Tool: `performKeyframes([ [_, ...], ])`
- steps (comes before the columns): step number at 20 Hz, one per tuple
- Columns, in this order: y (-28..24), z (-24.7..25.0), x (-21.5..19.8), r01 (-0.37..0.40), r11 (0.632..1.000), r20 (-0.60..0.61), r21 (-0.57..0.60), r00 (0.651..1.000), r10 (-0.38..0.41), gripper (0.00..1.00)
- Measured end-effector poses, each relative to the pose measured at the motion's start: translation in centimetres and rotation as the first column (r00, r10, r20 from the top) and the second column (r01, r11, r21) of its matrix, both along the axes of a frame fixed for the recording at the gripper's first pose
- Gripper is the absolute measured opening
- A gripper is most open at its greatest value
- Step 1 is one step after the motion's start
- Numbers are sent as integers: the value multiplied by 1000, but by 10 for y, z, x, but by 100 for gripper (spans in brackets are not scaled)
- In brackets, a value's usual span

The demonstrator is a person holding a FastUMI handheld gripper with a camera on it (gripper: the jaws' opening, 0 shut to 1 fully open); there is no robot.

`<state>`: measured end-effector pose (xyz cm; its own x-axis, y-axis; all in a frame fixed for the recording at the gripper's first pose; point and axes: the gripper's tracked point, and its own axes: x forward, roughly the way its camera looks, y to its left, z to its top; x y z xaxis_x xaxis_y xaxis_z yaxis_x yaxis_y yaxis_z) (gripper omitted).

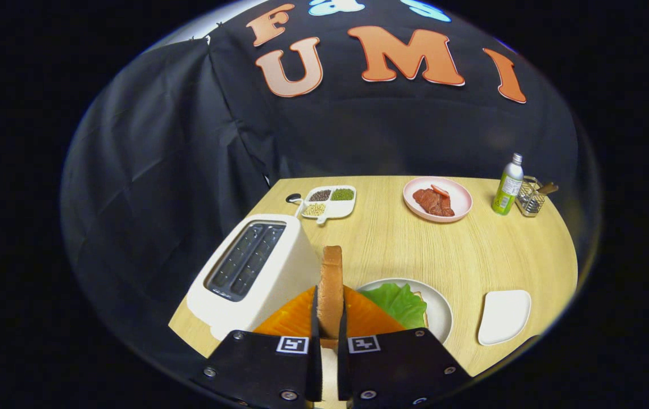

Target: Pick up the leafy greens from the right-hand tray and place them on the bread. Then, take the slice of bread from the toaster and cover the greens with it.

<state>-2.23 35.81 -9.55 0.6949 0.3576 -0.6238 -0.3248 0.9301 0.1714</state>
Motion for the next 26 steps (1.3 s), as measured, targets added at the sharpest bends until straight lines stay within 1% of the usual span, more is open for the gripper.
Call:
performKeyframes([
  [7, -26, -50, 6, -20, 999, -58, 26, 998, 22, 11],
  [10, -33, -59, 12, -35, 997, -72, 65, 997, 40, 11],
  [12, -45, -65, 13, -35, 998, -73, 57, 997, 39, 11],
  [14, -50, -68, 16, -39, 997, -74, 59, 996, 44, 14],
  [16, -58, -73, 19, -35, 998, -82, 57, 996, 39, 17],
  [18, -61, -78, 18, -33, 997, -106, 77, 994, 41, 23],
  [19, -65, -81, 20, -22, 997, -115, 75, 993, 31, 29],
  [20, -71, -86, 21, -14, 997, -120, 70, 992, 22, 31],
  [23, -86, -95, 25, 18, 998, -131, 56, 991, -11, 43],
  [25, -95, -101, 29, 32, 999, -128, 39, 991, -27, 50],
  [26, -101, -103, 31, 40, 999, -120, 18, 992, -38, 52],
])
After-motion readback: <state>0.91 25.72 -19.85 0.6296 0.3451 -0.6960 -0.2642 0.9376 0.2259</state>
